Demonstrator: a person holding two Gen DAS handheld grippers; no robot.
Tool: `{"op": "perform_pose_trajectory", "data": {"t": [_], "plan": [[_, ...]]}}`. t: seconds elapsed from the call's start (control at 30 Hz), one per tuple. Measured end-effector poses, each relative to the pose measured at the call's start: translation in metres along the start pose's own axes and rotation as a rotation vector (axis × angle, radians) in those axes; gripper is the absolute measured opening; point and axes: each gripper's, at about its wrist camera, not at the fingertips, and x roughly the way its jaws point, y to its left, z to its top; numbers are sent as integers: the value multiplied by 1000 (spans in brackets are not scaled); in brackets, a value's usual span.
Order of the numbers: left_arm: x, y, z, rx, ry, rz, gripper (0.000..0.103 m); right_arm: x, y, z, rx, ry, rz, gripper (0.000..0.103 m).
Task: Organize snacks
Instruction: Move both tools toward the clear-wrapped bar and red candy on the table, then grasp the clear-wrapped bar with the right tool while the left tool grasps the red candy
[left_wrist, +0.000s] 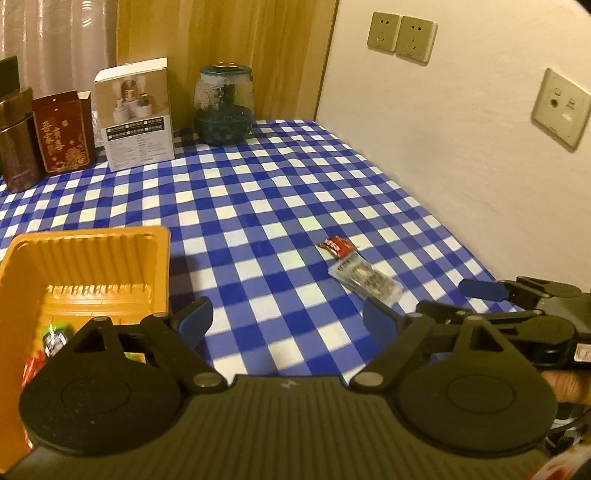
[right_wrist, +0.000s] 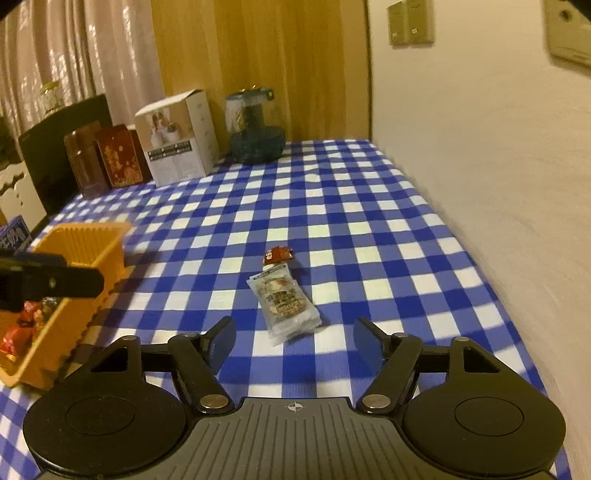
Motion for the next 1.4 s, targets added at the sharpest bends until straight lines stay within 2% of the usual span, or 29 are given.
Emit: {"op": "perform_pose_trajectory", "data": {"t": [0.2, 0.33, 0.67, 0.8, 0.93, 1.1, 1.2, 1.4], "plan": [[24, 2, 10, 6, 2, 4, 88, 34, -5, 9, -20, 14, 50, 71], [34, 4, 12, 1, 1, 1, 88, 56, -3, 12, -84, 31, 68, 71], [47, 6, 11, 3, 9, 6, 88, 95, -3, 14, -139, 80, 72, 69], [51, 7, 11, -7, 10, 7, 88, 102, -1, 12, -153, 97, 72, 52], [53, 5, 10, -10, 14, 11, 88, 99, 2, 10, -175, 95, 55, 40], [53, 1, 11, -12, 14, 10, 88, 84, 0, 6, -152, 120, 40, 39], [54, -4, 12, -16, 12, 5, 88, 67, -8, 5, -89, 104, 22, 39], [67, -24, 16, -59, -11, 5, 88, 43, -42, 10, 89, 21, -87, 39]]}}
